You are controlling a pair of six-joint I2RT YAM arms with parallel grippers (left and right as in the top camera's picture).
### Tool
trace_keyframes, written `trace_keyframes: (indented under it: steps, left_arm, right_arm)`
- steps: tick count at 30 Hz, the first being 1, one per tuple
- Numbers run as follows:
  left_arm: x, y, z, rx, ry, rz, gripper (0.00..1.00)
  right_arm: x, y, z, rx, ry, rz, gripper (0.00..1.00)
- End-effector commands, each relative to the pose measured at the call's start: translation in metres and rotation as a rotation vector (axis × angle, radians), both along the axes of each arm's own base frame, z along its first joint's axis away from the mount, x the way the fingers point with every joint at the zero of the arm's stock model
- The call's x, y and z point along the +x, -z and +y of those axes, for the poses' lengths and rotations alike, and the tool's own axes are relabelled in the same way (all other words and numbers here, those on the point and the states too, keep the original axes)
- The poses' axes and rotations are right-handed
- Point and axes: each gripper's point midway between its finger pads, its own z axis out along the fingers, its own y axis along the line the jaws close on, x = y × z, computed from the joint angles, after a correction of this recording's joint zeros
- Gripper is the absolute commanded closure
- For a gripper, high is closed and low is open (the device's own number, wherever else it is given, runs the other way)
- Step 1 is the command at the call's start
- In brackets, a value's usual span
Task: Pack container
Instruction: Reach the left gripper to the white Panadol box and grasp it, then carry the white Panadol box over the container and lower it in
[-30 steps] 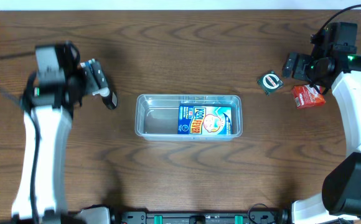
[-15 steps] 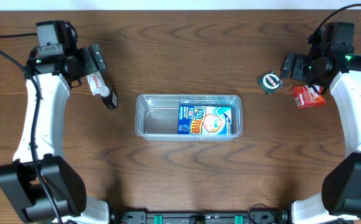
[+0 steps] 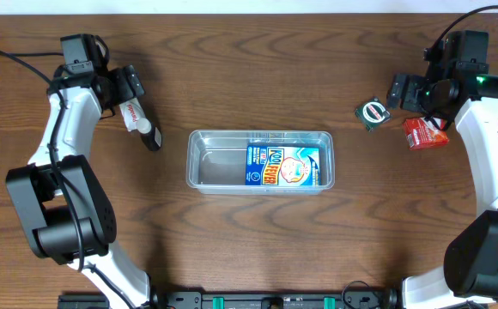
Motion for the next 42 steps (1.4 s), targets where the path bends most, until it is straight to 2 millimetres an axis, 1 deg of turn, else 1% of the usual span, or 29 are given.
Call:
trace_keyframes:
  steps: [1, 5, 7, 10, 16, 17, 18, 19, 21, 22, 23, 29, 31, 32, 33, 35, 37, 38, 40, 42]
  left_arm:
    - [0.000, 0.018, 0.005, 0.011, -0.026, 0.045, 0.02]
    - [-0.003, 0.045, 0.005, 0.001, -0.025, 0.102, 0.02]
    - [-0.005, 0.053, 0.004, -0.003, -0.024, 0.119, 0.02]
    - [-0.005, 0.058, 0.006, 0.009, -0.026, 0.129, 0.02]
    - [-0.004, 0.057, 0.007, 0.021, -0.011, 0.124, 0.02]
    - [-0.003, 0.057, 0.007, 0.021, -0.012, 0.121, 0.12]
    - [-0.003, 0.056, 0.007, 0.022, -0.012, 0.119, 0.19]
    - [-0.002, 0.056, 0.007, 0.022, -0.012, 0.117, 0.33]
    - [-0.002, 0.056, 0.007, 0.021, -0.012, 0.115, 0.48]
    - [-0.002, 0.056, 0.007, 0.021, -0.012, 0.115, 0.52]
    - [-0.002, 0.056, 0.007, 0.021, -0.012, 0.115, 0.56]
    - [-0.002, 0.056, 0.007, 0.022, -0.011, 0.115, 0.60]
    - [-0.002, 0.055, 0.007, 0.022, -0.011, 0.114, 0.65]
    - [-0.002, 0.054, 0.007, 0.022, -0.011, 0.113, 0.69]
    - [-0.002, 0.053, 0.007, 0.023, -0.011, 0.111, 0.71]
    - [-0.001, 0.044, 0.007, 0.026, -0.012, 0.095, 0.71]
    - [0.000, 0.030, 0.007, 0.032, -0.011, 0.067, 0.71]
    - [0.001, 0.020, 0.008, 0.037, -0.009, 0.050, 0.71]
    - [0.002, -0.005, 0.008, 0.056, 0.004, 0.001, 0.71]
    - [-0.001, -0.036, 0.007, 0.072, 0.010, -0.052, 0.71]
  right_arm:
    - [0.000, 0.003, 0.003, -0.005, -0.012, 0.008, 0.01]
    - [0.001, 0.003, 0.003, -0.006, -0.012, 0.004, 0.01]
    - [0.001, 0.002, 0.003, -0.006, -0.012, 0.003, 0.01]
    - [0.002, 0.002, 0.002, -0.007, -0.012, 0.000, 0.01]
    - [0.002, 0.002, 0.003, -0.006, -0.012, -0.001, 0.01]
    - [0.002, 0.002, 0.002, -0.007, -0.012, 0.000, 0.01]
    - [0.002, 0.002, 0.002, -0.007, -0.012, 0.000, 0.01]
    - [0.002, 0.002, 0.003, -0.006, -0.012, -0.001, 0.01]
    - [0.002, 0.002, 0.003, -0.006, -0.012, -0.001, 0.01]
    - [0.002, 0.002, 0.003, -0.006, -0.012, 0.000, 0.01]
    - [0.002, 0.002, 0.003, -0.006, -0.012, 0.000, 0.01]
    - [0.002, 0.002, 0.002, -0.007, -0.013, 0.000, 0.01]
    - [0.002, 0.002, 0.002, -0.007, -0.013, 0.000, 0.01]
    - [0.002, 0.002, 0.002, -0.007, -0.012, 0.000, 0.01]
    - [0.002, 0.002, 0.002, -0.009, -0.011, 0.001, 0.01]
    - [0.002, 0.002, 0.000, -0.019, -0.006, 0.002, 0.01]
    - [0.002, 0.002, -0.001, -0.023, -0.004, 0.003, 0.01]
    - [0.002, 0.002, -0.001, -0.023, -0.003, 0.003, 0.01]
    - [0.002, 0.002, -0.001, -0.023, -0.004, 0.002, 0.01]
    - [0.002, 0.002, -0.001, -0.023, -0.003, 0.002, 0.01]
